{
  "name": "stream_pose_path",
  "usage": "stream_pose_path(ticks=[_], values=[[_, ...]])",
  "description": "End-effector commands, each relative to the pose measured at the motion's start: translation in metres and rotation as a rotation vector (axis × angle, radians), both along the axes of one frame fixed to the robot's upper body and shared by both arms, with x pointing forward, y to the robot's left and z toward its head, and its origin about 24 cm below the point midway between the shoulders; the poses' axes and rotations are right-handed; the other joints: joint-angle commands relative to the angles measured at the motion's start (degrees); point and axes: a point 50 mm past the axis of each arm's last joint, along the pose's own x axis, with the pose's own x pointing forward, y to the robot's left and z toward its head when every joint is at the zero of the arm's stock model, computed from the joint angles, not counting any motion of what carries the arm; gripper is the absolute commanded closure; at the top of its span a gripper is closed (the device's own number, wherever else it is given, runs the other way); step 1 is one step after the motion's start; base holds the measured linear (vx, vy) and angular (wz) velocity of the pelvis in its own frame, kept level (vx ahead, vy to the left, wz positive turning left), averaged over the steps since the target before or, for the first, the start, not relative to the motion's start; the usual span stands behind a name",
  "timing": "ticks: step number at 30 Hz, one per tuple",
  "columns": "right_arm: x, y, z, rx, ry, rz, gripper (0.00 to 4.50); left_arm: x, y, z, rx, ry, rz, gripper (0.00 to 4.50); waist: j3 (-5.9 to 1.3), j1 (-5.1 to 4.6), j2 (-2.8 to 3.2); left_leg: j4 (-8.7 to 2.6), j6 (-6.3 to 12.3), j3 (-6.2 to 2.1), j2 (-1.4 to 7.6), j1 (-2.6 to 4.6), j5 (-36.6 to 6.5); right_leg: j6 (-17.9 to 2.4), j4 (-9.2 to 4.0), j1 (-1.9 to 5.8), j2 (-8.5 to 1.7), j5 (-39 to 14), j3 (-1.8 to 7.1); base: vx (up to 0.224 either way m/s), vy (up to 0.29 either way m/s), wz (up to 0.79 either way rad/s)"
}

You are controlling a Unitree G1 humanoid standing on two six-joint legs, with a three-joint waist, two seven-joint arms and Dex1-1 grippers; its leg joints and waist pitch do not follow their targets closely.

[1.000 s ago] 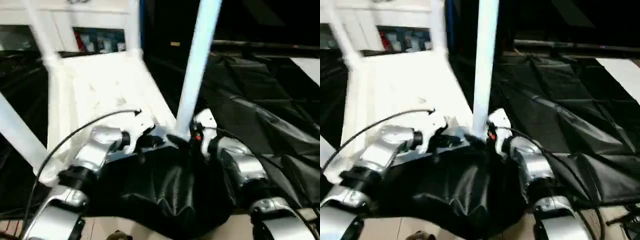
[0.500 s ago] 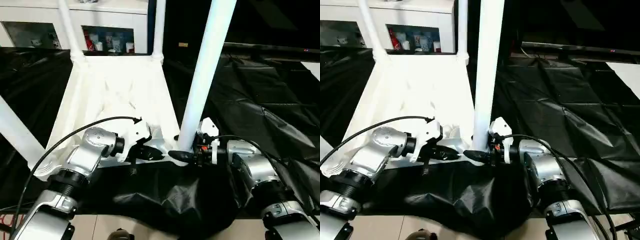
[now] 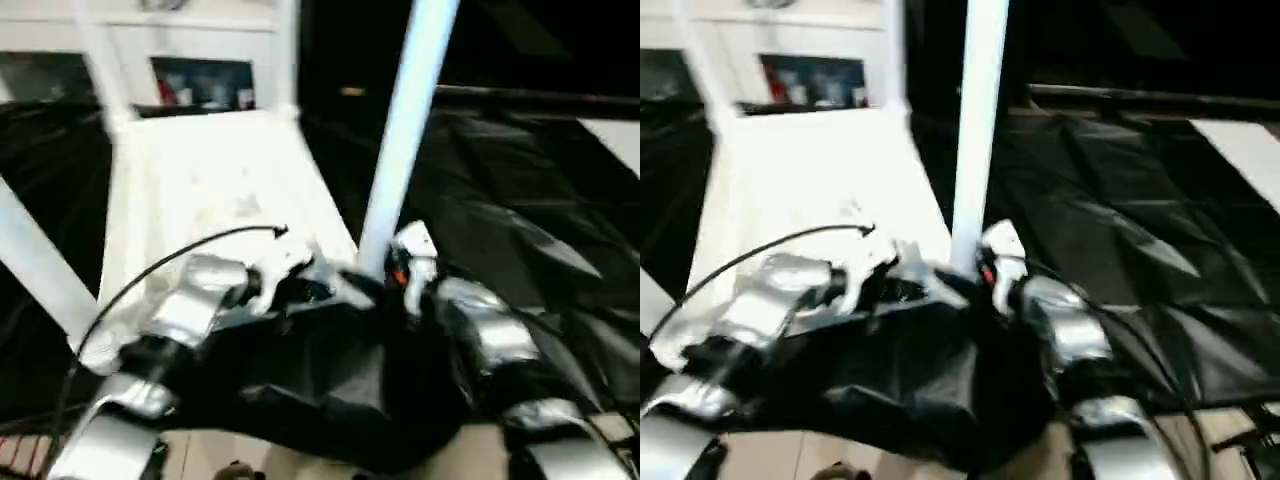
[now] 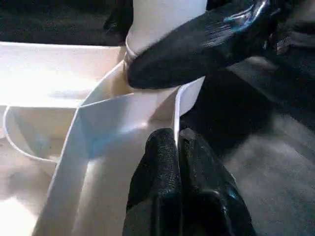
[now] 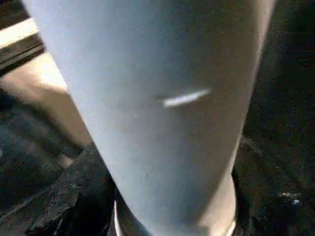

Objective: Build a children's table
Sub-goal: Rotate leg to tighten

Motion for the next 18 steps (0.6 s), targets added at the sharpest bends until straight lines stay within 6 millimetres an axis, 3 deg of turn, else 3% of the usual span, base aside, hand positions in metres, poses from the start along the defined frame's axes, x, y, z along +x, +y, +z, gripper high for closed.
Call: stream_pose_path(ticks=[1, 2, 4, 7, 8, 10, 13, 14, 18], values=[[-0.006, 0.027, -0.020, -0.005, 0.110, -0.056, 1.76, 0.013, -0.026, 0.024, -0.096, -0.104, 0.052, 4.50, -3.51, -0.28, 0.06, -4.28, -0.99, -2.60, 3.55, 1.33, -19.23, -5.96, -6.12, 1.55, -6.10, -32.27, 2.85, 0.000, 0.000, 0.00], [-0.003, 0.033, -0.018, -0.004, 0.100, -0.125, 1.76, 0.017, -0.031, 0.026, -0.097, -0.121, 0.098, 4.50, -3.42, -0.61, 0.07, -4.30, -1.44, -2.60, 3.57, 1.51, -20.15, -6.28, -6.13, 1.21, -6.01, -31.90, 2.84, 0.000, 0.000, 0.00], [0.001, 0.043, -0.014, -0.025, 0.057, -0.171, 1.76, 0.019, -0.037, 0.026, -0.106, -0.131, 0.135, 4.50, -3.61, -0.82, 0.09, -4.19, -1.78, -2.58, 3.47, 1.53, -20.49, -6.57, -6.06, 1.24, -6.07, -31.15, 2.84, 0.000, 0.000, 0.00], [0.000, 0.054, -0.009, -0.056, -0.007, -0.107, 1.76, 0.019, -0.039, 0.026, -0.106, -0.143, 0.131, 4.50, -3.76, -0.86, 0.14, -4.21, -0.55, -2.38, 3.52, 1.04, -19.09, -7.39, -5.75, 1.66, -6.05, -26.62, 3.13, 0.000, 0.000, 0.00], [-0.002, 0.058, -0.007, -0.038, -0.026, -0.053, 1.41, 0.016, -0.040, 0.024, -0.105, -0.149, 0.095, 4.50, -3.92, -0.71, 0.12, -4.15, 0.26, -2.15, 3.52, 0.89, -17.11, -8.54, -5.18, 1.83, -5.87, -22.20, 3.34, 0.000, 0.000, 0.00], [-0.002, 0.057, -0.005, -0.001, -0.028, -0.034, 1.06, 0.014, -0.038, 0.024, -0.104, -0.153, 0.070, 4.50, -3.98, -0.56, 0.09, -4.06, 0.93, -1.99, 3.47, 0.82, -15.87, -9.27, -4.96, 1.98, -5.87, -19.94, 3.39, 0.000, 0.000, 0.00], [-0.003, 0.054, -0.003, 0.015, -0.036, -0.001, 0.89, 0.012, -0.034, 0.023, -0.106, -0.152, 0.039, 4.50, -4.07, -0.45, 0.03, -3.92, 2.06, -1.88, 3.40, 0.48, -13.94, -10.11, -4.66, 2.47, -5.93, -18.18, 3.36, 0.000, 0.000, 0.00], [-0.003, 0.051, -0.004, -0.005, -0.052, 0.028, 0.67, 0.011, -0.031, 0.022, -0.104, -0.149, 0.027, 4.50, -4.02, -0.36, 0.09, -3.93, 2.17, -1.83, 3.49, 0.57, -13.54, -10.15, -4.72, 2.36, -5.92, -18.20, 3.34, 0.000, 0.000, 0.00], [-0.003, 0.036, -0.003, -0.077, -0.100, 0.109, 0.50, 0.006, -0.025, 0.021, -0.098, -0.143, -0.043, 4.50, -3.91, -0.39, 0.22, -4.07, 1.72, -1.91, 3.72, 0.62, -14.19, -10.47, -4.67, 2.41, -5.82, -18.75, 3.18, 0.000, 0.000, 0.00]])
